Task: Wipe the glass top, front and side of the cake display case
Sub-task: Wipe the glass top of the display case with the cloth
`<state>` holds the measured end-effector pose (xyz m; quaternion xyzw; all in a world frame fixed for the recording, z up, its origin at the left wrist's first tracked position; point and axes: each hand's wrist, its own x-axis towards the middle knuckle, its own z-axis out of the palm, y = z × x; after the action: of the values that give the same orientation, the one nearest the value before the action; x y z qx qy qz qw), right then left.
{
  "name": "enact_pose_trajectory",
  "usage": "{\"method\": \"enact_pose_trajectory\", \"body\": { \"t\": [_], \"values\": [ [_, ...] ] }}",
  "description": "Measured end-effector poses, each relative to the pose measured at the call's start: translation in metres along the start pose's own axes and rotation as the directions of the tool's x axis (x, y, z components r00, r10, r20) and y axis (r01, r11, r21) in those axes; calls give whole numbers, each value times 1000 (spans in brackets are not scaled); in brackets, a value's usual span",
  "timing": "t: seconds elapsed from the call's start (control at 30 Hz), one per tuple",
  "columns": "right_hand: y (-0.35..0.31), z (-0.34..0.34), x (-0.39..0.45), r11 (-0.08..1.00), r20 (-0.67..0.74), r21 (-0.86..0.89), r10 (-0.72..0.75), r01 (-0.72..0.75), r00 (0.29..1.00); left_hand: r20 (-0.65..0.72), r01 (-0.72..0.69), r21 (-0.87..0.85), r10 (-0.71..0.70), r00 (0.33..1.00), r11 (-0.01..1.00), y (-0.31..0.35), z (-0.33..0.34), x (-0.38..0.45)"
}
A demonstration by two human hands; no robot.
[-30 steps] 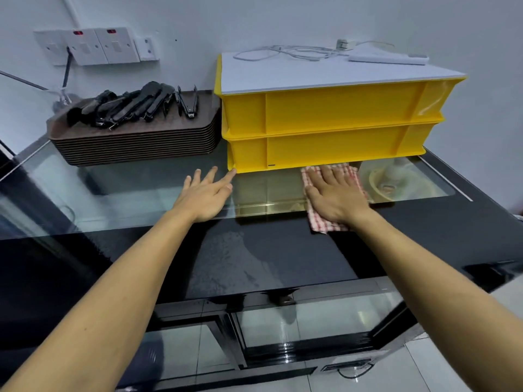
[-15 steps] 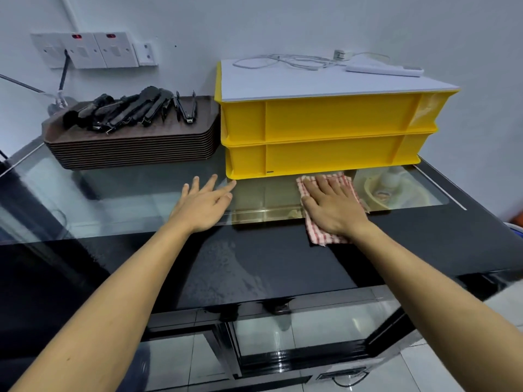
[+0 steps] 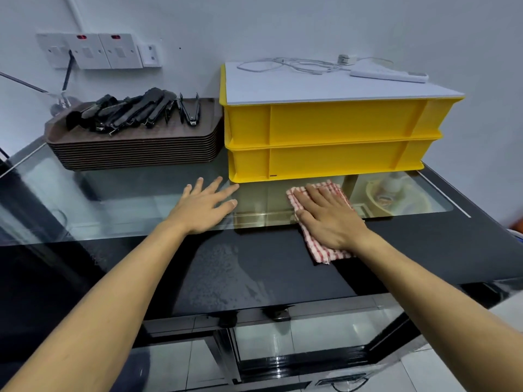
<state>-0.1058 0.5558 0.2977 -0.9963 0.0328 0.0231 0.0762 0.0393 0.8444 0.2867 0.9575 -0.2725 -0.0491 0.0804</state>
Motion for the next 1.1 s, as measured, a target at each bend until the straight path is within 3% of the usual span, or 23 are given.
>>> {"method": "enact_pose_trajectory", "body": {
  "t": [0.1,0.23,0.37,0.43,0.5,0.57,0.63,0.77,0.83,0.9,1.0,1.1],
  "values": [
    [-29,5,21,999,5,31,33,-33,999,12,5,-4,-5,1000,1000,1,0,0],
    [-73,15,-4,986,-7,21,-166,167,986,10,22,3,-22,1000,1000,5,-2,-3],
    [-52,13,-40,959,11,25,-282,282,959,7,54,-15,-54,999,998,7,-2,-4],
    [-20,9,-23,981,-2,-30,-193,193,981,12,55,-30,-55,998,998,7,-2,-4],
    [-2,4,4,1000,-11,-23,-8,8,1000,17,55,-36,-55,998,998,7,-3,-4],
    [-11,5,28,992,-20,27,128,-127,992,16,58,-45,-58,998,997,8,-3,-3],
    [-45,12,42,988,-14,45,146,-145,989,12,63,-60,-63,998,996,9,-3,-3],
    [-113,21,9,990,0,10,-137,137,991,1,52,-69,-52,999,996,7,-3,-4],
    [-113,23,-33,952,-15,-1,-305,305,952,-10,52,-73,-52,999,996,5,-3,-4],
    [-88,20,-62,936,9,6,-351,351,936,-12,51,-80,-52,999,996,4,-2,-4],
    [-27,10,-45,991,-11,-35,-128,128,992,-17,55,-79,-57,998,995,5,0,-4],
    [-10,2,3,990,-12,36,140,-140,990,-15,62,-75,-64,998,995,5,0,-3]
  ]
}}
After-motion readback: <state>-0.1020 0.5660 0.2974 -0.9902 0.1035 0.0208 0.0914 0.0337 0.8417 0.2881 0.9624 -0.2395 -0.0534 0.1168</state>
